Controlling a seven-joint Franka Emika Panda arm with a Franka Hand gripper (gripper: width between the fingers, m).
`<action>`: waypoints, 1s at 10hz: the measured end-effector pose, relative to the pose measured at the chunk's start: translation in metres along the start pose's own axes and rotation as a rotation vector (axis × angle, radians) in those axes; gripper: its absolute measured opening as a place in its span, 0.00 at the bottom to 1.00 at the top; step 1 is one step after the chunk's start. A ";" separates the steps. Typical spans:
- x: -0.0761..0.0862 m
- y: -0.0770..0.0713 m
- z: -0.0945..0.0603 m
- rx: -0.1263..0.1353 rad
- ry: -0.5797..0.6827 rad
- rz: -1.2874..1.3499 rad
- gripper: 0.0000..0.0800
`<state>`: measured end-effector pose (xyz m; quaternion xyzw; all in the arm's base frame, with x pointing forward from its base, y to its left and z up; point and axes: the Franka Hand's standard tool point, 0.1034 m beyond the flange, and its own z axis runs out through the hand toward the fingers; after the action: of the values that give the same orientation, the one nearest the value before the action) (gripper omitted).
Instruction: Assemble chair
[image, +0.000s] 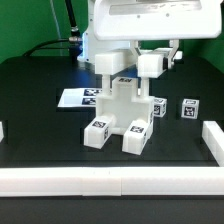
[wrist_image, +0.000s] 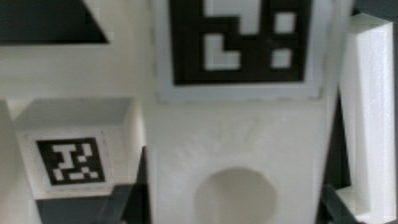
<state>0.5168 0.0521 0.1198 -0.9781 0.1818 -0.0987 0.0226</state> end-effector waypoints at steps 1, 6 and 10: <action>0.000 0.004 0.000 0.001 0.006 -0.020 0.36; 0.006 0.015 -0.001 -0.007 -0.002 -0.040 0.36; 0.005 0.015 0.000 -0.009 -0.004 -0.043 0.36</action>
Offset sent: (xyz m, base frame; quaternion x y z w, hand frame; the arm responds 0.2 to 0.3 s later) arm -0.0091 -0.0151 0.0050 -0.0102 -0.0171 0.0003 0.9998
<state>0.5164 0.0365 0.1193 -0.9821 0.1610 -0.0963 0.0166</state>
